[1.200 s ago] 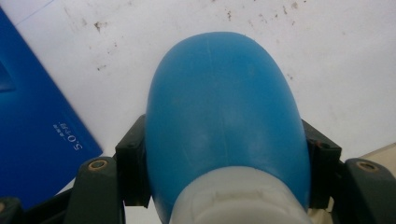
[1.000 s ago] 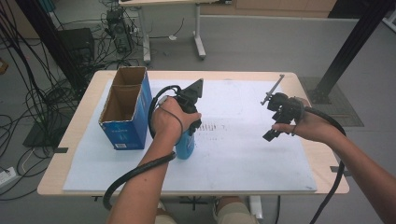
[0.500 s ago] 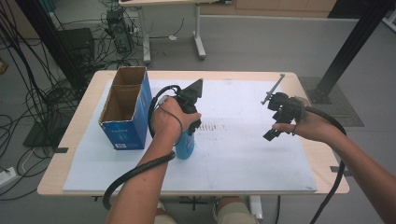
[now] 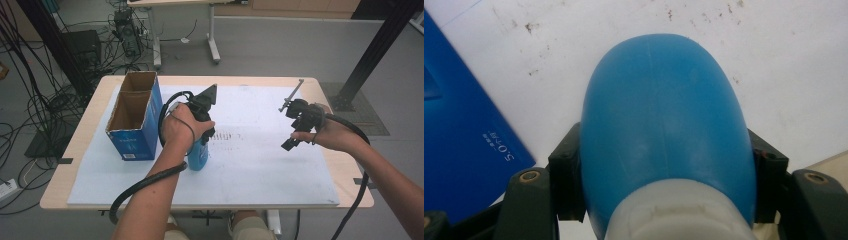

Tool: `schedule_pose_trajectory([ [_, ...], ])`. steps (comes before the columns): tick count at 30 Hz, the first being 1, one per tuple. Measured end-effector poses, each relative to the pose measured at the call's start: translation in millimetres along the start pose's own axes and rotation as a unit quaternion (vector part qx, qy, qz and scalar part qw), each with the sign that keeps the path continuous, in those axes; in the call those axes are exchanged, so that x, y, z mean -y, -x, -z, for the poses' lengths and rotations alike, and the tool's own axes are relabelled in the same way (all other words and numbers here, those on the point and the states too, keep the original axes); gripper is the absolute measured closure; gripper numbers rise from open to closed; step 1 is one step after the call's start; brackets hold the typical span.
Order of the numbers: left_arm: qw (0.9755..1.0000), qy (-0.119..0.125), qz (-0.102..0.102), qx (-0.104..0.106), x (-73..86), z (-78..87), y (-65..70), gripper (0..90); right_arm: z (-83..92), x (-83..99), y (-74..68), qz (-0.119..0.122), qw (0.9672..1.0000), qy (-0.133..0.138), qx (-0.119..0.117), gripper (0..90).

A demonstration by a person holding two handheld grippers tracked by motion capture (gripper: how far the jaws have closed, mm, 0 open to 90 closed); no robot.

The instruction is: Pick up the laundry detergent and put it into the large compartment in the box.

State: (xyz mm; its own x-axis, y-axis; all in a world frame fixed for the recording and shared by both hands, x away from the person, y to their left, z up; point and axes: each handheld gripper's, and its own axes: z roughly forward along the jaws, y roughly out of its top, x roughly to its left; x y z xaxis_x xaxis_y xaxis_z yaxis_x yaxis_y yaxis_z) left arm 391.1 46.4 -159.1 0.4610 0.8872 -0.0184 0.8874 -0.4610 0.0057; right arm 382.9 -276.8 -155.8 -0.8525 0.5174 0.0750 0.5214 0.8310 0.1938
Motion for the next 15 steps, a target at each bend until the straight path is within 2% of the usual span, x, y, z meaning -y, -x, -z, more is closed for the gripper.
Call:
schedule_pose_trajectory([
  [15, 1.0000, 0.001, -0.001, -0.002, 0.5, -0.1, 1.6, 36.4, -0.5, 0.2, -1.3, 0.001, 1.0000, 0.000, 0.001, 5.8],
])
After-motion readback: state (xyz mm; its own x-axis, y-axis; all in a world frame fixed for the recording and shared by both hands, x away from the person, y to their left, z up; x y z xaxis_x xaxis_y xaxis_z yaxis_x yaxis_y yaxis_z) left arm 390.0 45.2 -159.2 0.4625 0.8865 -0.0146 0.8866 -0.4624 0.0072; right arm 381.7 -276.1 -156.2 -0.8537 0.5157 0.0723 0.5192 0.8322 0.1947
